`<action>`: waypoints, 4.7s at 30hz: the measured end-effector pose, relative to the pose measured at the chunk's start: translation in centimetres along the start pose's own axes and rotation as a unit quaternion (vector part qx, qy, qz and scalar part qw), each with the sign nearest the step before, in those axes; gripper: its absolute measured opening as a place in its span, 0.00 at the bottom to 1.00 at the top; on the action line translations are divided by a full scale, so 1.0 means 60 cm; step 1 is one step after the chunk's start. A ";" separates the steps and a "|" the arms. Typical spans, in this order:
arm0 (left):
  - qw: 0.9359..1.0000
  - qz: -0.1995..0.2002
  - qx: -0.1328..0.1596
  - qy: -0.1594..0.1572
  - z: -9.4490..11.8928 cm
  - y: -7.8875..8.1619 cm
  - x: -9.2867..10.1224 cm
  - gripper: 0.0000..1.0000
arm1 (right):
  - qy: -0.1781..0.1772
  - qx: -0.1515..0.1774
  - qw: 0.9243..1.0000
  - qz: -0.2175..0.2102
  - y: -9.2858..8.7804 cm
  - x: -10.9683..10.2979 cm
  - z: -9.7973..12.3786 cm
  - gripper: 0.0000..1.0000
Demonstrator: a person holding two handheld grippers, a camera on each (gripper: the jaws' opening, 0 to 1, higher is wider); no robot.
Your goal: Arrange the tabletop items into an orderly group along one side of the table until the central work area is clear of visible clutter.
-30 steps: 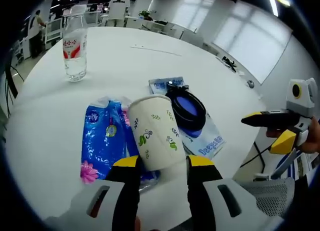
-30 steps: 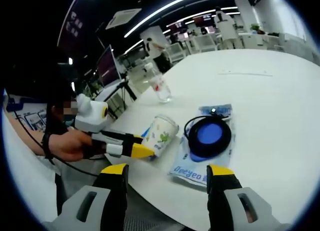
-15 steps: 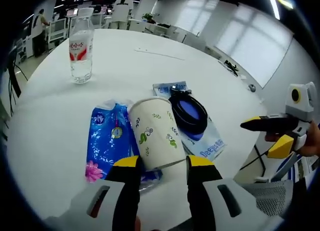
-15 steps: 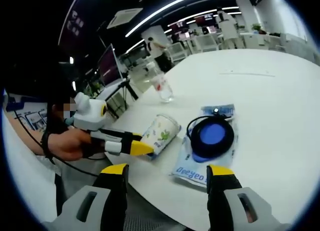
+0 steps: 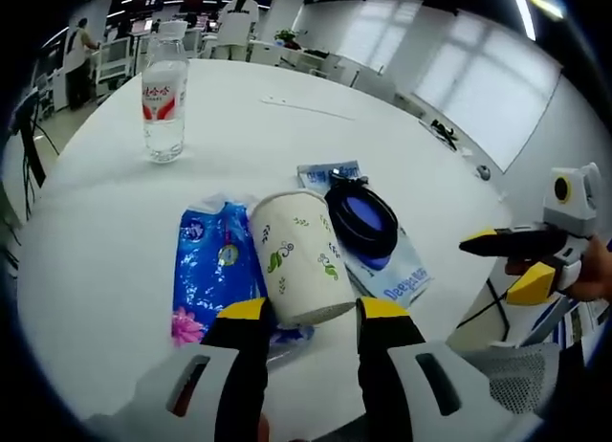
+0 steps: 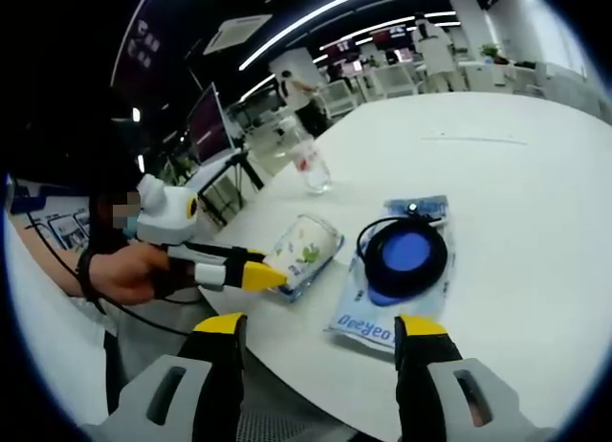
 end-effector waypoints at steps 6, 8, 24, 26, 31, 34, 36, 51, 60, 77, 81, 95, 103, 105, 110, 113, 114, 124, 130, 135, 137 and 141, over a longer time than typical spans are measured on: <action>1.000 0.002 0.008 0.006 0.015 -0.004 -0.009 0.35 | 0.006 -0.004 1.000 0.005 0.000 -0.008 -0.005 0.63; 1.000 0.003 0.011 0.008 0.018 -0.004 -0.008 0.35 | 0.008 -0.006 1.000 0.008 0.000 -0.013 -0.006 0.63; 0.998 0.031 0.033 0.041 0.063 -0.018 -0.042 0.35 | 0.039 -0.027 0.998 0.035 0.010 -0.038 -0.042 0.63; 0.998 0.031 0.034 0.046 0.069 -0.021 -0.046 0.35 | 0.043 -0.030 0.998 0.039 0.013 -0.043 -0.045 0.63; 0.997 0.037 0.040 0.055 0.080 -0.024 -0.058 0.34 | 0.052 -0.035 0.997 0.047 0.010 -0.055 -0.055 0.63; 0.996 0.039 0.042 0.061 0.085 -0.027 -0.067 0.34 | 0.057 -0.040 0.996 0.052 0.011 -0.064 -0.060 0.63; 0.996 0.040 0.043 0.063 0.087 -0.028 -0.069 0.34 | 0.060 -0.041 0.996 0.054 0.012 -0.067 -0.064 0.63; 0.995 0.040 0.052 0.077 0.103 -0.031 -0.079 0.34 | 0.077 -0.051 0.993 0.068 0.014 -0.086 -0.078 0.62; 0.994 -0.066 0.036 0.082 0.109 -0.022 -0.061 0.34 | 0.090 -0.043 0.992 0.071 0.036 -0.089 -0.092 0.62; 0.980 -0.188 0.007 0.064 0.093 -0.034 -0.009 0.33 | 0.113 -0.063 0.988 0.087 0.024 -0.100 -0.095 0.60; 0.983 -0.173 0.002 0.065 0.093 -0.036 -0.010 0.33 | 0.112 -0.055 0.989 0.077 0.031 -0.107 -0.091 0.60; 0.987 -0.140 -0.013 0.079 0.089 -0.052 -0.033 0.34 | 0.106 -0.060 0.990 0.074 0.017 -0.102 -0.086 0.61; 0.991 -0.112 -0.011 0.072 0.086 -0.054 -0.029 0.34 | 0.104 -0.057 0.990 0.070 0.020 -0.096 -0.087 0.61; 0.993 -0.099 -0.011 0.066 0.087 -0.055 -0.027 0.35 | 0.102 -0.057 0.991 0.069 0.019 -0.093 -0.087 0.61; 0.994 -0.084 -0.015 0.062 0.083 -0.060 -0.031 0.37 | 0.099 -0.056 0.991 0.067 0.019 -0.090 -0.084 0.61; 0.995 -0.079 -0.016 0.058 0.081 -0.062 -0.028 0.37 | 0.098 -0.055 0.991 0.066 0.020 -0.084 -0.086 0.61; 0.995 -0.079 -0.016 0.057 0.079 -0.060 -0.029 0.38 | 0.097 -0.055 0.992 0.066 0.020 -0.084 -0.085 0.61; 0.997 -0.069 -0.019 0.039 0.057 -0.056 -0.026 0.38 | 0.091 -0.050 0.993 0.060 0.018 -0.079 -0.075 0.61; 0.995 -0.089 -0.032 0.022 0.042 -0.060 -0.007 0.38 | 0.088 -0.051 0.993 0.056 0.011 -0.076 -0.069 0.61; 0.993 -0.104 -0.043 0.020 0.024 -0.059 -0.007 0.39 | 0.086 -0.052 0.994 0.053 0.006 -0.075 -0.065 0.61; 0.993 -0.106 -0.047 0.019 0.018 -0.059 -0.008 0.39 | 0.085 -0.053 0.994 0.052 0.003 -0.074 -0.064 0.61; 0.992 -0.114 -0.051 0.012 0.018 -0.050 -0.007 0.36 | 0.082 -0.055 0.994 0.050 0.001 -0.068 -0.065 0.61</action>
Point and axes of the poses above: the point that each gripper's makers call its tool centre point, and the gripper's own axes: z roughly backward along the fingers, x roughly to its right, y roughly out of its top, the point moved 2 cm from there along z, roughly backward along the fingers, and after that the axes turned 1 degree about -z, right-handed, at the moved point
